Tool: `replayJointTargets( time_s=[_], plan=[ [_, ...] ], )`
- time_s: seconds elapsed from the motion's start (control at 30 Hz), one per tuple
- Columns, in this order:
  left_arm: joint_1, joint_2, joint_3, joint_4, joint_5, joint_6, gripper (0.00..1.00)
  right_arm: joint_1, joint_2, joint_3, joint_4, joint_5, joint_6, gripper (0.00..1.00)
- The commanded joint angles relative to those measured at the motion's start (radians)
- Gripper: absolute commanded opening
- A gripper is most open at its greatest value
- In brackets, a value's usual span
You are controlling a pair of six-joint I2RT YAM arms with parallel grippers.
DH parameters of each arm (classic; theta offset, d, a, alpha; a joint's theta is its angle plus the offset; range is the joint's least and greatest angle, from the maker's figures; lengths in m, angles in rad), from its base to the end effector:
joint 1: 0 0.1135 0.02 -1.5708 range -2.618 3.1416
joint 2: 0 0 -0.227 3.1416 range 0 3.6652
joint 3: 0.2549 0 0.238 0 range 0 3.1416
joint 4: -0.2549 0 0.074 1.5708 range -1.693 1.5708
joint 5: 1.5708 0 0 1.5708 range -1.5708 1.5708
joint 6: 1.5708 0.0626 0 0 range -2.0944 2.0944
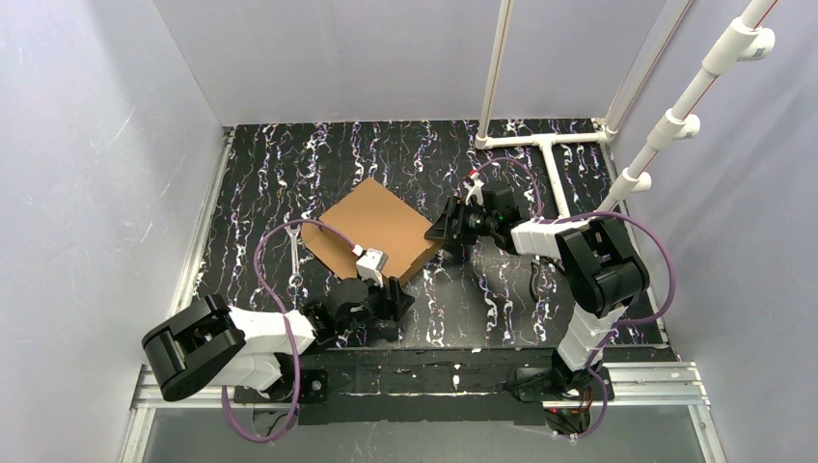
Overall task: Fold the paper box
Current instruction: Close the paper box at the center of the board.
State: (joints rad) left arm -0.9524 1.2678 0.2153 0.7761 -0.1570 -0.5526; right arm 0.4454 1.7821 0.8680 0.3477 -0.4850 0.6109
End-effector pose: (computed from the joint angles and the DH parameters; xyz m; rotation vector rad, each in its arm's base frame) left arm 0.1524 -0.1974 0.1228 0.2721 1.9233 -0.8903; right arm 0.3167 0.1836 0.1203 -0.1192 2.2791 1.1090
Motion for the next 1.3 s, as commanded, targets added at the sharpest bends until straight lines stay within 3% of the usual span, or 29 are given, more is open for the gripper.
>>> replayJointTargets(
  time_s=[0.0,0.2,0.43,0.57,0.7,0.87,0.97,1.07,1.13,1.27],
  plan=[
    [0.000,-0.008,0.051,-0.022,-0.044,0.107,0.59,0.006,0.022,0.026,0.007,-0.015,-0.004,0.75],
    [0.002,-0.010,0.098,-0.023,0.044,0.185,0.58,0.006,0.021,0.032,0.001,-0.015,-0.016,0.75],
    [0.060,-0.125,0.101,-0.060,0.200,0.120,0.54,-0.004,0.001,0.052,-0.026,-0.015,-0.081,0.76],
    [0.132,-0.338,0.141,-0.393,0.216,0.122,0.58,-0.029,-0.027,0.089,-0.089,-0.019,-0.218,0.79],
    [0.147,-0.468,0.250,-0.857,0.171,0.146,0.62,-0.051,-0.041,0.149,-0.192,-0.051,-0.387,0.82],
    [0.130,-0.492,0.315,-1.093,0.196,0.135,0.63,-0.051,-0.031,0.246,-0.372,-0.117,-0.661,0.86],
    [0.021,-0.518,0.306,-1.088,0.089,0.182,0.64,-0.051,-0.034,0.293,-0.497,-0.142,-0.844,0.88],
    [-0.107,-0.556,0.229,-0.978,-0.073,0.250,0.68,-0.051,-0.052,0.327,-0.588,-0.161,-1.004,0.93],
    [-0.138,-0.584,0.140,-0.842,-0.120,0.297,0.69,-0.051,-0.072,0.334,-0.628,-0.182,-1.105,0.98],
    [-0.152,-0.616,0.000,-0.626,-0.181,0.389,0.70,-0.051,-0.115,0.320,-0.667,-0.249,-1.239,0.98]
  ],
)
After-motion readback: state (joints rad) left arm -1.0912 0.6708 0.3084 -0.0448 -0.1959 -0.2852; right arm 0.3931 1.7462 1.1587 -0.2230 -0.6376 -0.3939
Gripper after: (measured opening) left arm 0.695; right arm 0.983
